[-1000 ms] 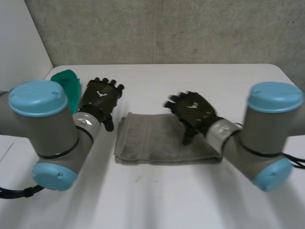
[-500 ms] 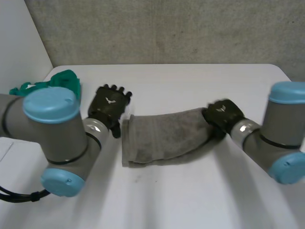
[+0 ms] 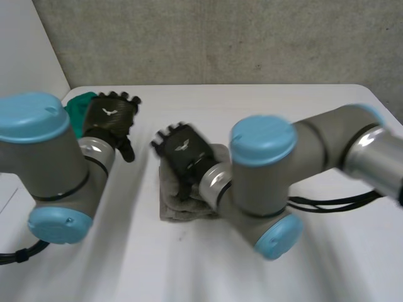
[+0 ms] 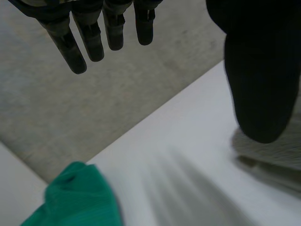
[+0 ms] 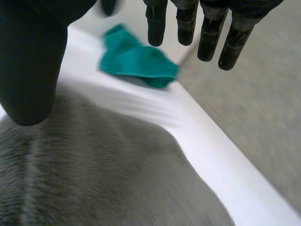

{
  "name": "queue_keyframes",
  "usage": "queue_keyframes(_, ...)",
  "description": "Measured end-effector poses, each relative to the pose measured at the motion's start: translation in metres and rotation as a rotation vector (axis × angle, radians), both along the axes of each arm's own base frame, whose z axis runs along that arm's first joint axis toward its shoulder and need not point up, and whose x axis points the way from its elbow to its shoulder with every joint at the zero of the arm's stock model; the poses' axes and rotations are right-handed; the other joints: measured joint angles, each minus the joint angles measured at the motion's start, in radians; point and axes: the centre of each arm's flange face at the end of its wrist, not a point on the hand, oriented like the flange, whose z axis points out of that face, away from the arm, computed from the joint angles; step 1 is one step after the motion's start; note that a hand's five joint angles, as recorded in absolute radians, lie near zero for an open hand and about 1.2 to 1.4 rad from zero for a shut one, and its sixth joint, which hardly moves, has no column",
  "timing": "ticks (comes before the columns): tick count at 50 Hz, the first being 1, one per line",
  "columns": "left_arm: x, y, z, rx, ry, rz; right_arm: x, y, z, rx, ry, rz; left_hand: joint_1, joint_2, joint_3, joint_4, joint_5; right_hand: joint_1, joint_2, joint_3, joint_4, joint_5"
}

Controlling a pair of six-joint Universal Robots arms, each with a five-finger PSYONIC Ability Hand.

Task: Fold the laundry.

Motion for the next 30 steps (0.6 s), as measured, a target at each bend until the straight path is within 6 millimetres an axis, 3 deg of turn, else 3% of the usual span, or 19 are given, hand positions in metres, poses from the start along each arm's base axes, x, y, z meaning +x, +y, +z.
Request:
queue_keyframes(5,-0.021,0.015,-0.011,0.026,-0.001,-0.081,-0.036,-0.037,0.02,0.232,-0.173,-0.18,0.0,0.0,0.0,0.0,0.0,0.0,0.0,0.0,0.0,0.0)
queue_keyframes(10,-0.042,0.029,-0.024,0.066,0.014,-0.165,-0.056,-0.056,0.013,0.352,-0.19,-0.262,0.0,0.0,0.0,0.0,0.0,0.0,0.0,0.0,0.0,0.0)
queue_keyframes(15,-0.052,0.034,-0.041,0.126,0.014,-0.201,-0.062,-0.064,-0.007,0.401,-0.147,-0.288,0.0,0.0,0.0,0.0,0.0,0.0,0.0,0.0,0.0,0.0)
queue_keyframes(16,-0.054,0.034,-0.05,0.159,0.002,-0.205,-0.062,-0.066,-0.019,0.418,-0.117,-0.295,0.0,0.0,0.0,0.0,0.0,0.0,0.0,0.0,0.0,0.0)
queue_keyframes(23,-0.05,0.031,-0.079,0.292,-0.072,-0.18,-0.061,-0.069,-0.051,0.439,-0.012,-0.298,0.003,0.001,0.0,0.001,0.0,0.0,0.0,0.0,0.0,0.0)
queue_keyframes(30,-0.04,0.027,-0.086,0.352,-0.115,-0.137,-0.064,-0.071,-0.055,0.418,0.051,-0.293,0.003,0.001,0.0,0.001,0.0,-0.014,0.0,0.0,0.0,0.0)
